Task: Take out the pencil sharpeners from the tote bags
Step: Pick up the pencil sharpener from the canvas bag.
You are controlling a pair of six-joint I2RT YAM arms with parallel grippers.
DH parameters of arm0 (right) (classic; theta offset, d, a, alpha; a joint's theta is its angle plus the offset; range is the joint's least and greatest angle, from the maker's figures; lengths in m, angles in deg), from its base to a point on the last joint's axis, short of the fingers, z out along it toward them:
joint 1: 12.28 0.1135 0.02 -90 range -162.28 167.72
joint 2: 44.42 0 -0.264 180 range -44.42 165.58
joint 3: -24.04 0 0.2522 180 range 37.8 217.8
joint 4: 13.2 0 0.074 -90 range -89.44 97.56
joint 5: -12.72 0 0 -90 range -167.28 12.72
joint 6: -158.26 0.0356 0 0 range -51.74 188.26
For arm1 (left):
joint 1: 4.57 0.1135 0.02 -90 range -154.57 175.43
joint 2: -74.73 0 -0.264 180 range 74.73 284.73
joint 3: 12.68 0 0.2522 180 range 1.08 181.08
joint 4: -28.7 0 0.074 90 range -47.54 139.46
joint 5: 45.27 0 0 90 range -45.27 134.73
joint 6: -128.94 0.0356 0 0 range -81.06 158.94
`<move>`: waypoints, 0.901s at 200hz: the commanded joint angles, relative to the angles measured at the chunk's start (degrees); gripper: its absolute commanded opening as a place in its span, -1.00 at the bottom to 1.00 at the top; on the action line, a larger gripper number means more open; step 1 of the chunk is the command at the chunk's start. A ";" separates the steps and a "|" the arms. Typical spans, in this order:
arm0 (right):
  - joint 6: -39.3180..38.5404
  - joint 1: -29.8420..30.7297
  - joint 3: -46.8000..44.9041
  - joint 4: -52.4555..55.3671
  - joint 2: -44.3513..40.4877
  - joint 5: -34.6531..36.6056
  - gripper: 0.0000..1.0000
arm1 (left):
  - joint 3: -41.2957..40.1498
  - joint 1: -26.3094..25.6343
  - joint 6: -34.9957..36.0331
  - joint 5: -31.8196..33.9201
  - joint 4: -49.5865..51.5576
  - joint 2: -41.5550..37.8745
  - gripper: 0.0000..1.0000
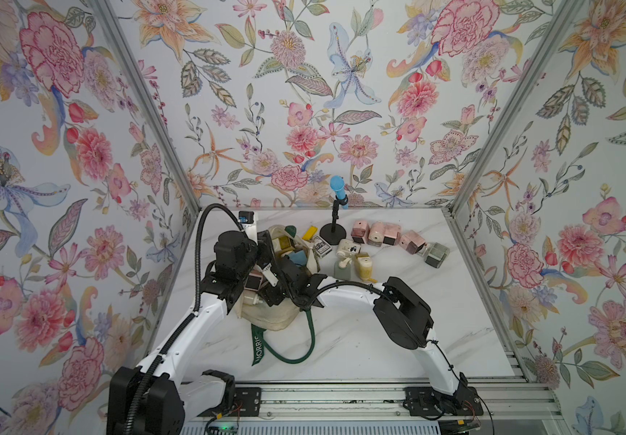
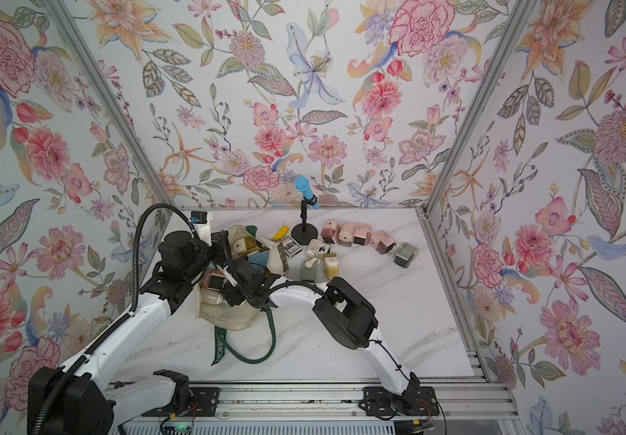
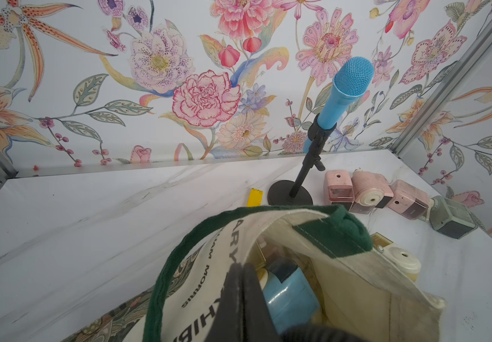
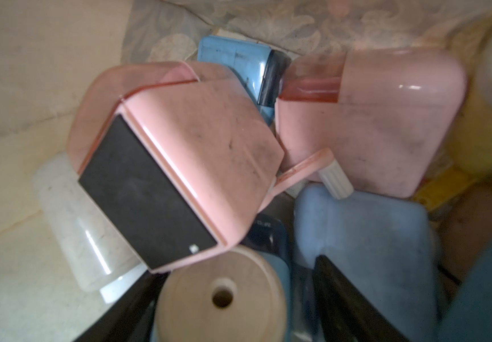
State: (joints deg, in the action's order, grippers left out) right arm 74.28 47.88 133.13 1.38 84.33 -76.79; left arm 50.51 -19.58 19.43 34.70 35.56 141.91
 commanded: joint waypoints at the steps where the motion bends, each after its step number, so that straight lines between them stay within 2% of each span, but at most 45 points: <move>1: 0.12 -0.32 -3.23 11.31 5.03 0.48 0.44 | 1.72 -0.13 -0.18 -1.05 -0.50 0.06 -1.00; 26: -0.02 -0.45 -5.70 9.66 2.61 -0.20 0.24 | 1.72 -0.11 -0.18 -0.92 -0.49 0.06 -1.00; 88: 0.00 -0.99 -17.37 -0.79 -8.04 -4.54 0.05 | 1.80 -0.03 -0.17 -0.79 -0.46 0.04 -1.00; 122: 0.53 -0.84 -23.16 -6.93 -13.76 -7.42 0.00 | 1.75 0.03 -0.15 -0.80 -0.52 -0.29 -1.00; 180: 0.42 1.24 -27.90 -9.54 -21.83 -10.12 -0.03 | 1.72 0.06 -0.21 -0.79 -0.49 -0.12 -1.00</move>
State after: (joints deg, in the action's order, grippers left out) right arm 73.62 47.69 107.84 -9.64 66.52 -84.29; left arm 50.73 -19.58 19.43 34.49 35.15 141.91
